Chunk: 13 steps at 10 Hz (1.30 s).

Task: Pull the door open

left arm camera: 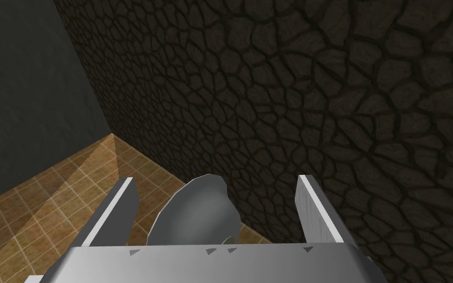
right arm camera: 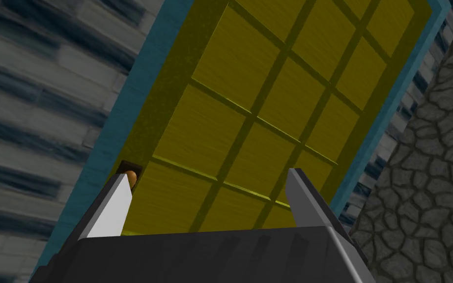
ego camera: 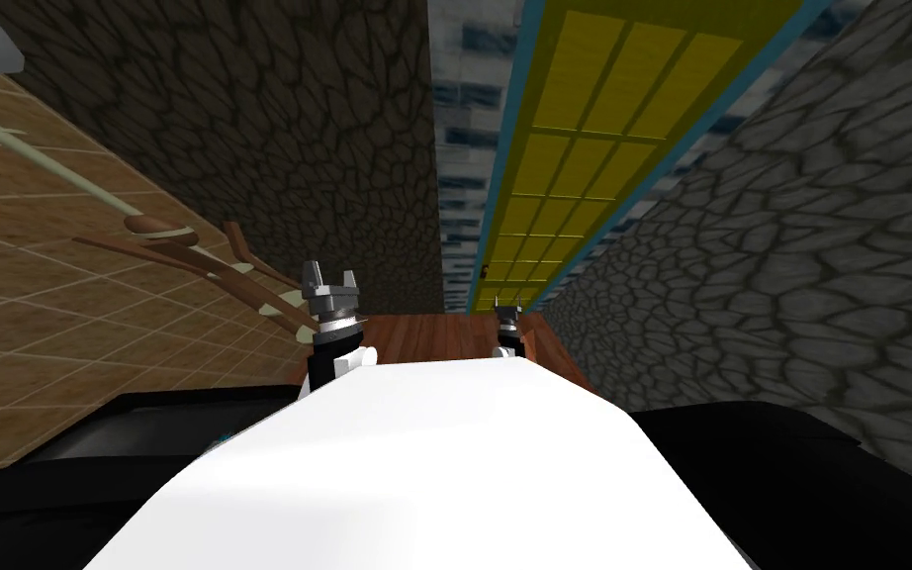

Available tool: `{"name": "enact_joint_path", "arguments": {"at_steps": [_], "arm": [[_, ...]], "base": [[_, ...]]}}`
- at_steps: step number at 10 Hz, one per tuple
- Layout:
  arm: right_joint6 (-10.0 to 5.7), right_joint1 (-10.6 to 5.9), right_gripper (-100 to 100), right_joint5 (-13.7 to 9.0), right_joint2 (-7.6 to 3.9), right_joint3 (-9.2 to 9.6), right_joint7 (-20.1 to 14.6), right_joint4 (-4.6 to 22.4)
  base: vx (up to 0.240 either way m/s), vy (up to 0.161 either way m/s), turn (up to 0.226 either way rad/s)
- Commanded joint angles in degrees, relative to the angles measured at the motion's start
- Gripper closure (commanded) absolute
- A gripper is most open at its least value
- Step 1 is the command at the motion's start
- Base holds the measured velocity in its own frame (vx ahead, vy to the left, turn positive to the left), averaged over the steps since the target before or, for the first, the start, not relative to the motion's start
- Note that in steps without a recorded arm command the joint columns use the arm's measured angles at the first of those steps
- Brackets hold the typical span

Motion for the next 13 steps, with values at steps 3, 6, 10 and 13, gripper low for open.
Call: {"name": "enact_joint_path", "arguments": {"at_steps": [3, 6, 10, 13], "arm": [[-1.63, -1.59, -100, -4.0, -1.20, 1.38, -4.6, 5.6], [-2.44, -2.34, -100, -6.1, -1.81, 2.13, -6.9, 8.4], [-4.02, -3.80, -100, -10.3, -2.99, 3.59, -11.5, 13.9], [-5.16, -4.85, -100, -13.3, -3.83, 4.64, -14.8, 17.9]], "base": [[0.085, -0.054, 0.172], [0.051, -0.031, 0.110], [0.077, -0.068, 0.170], [0.075, -0.063, 0.160]]}}
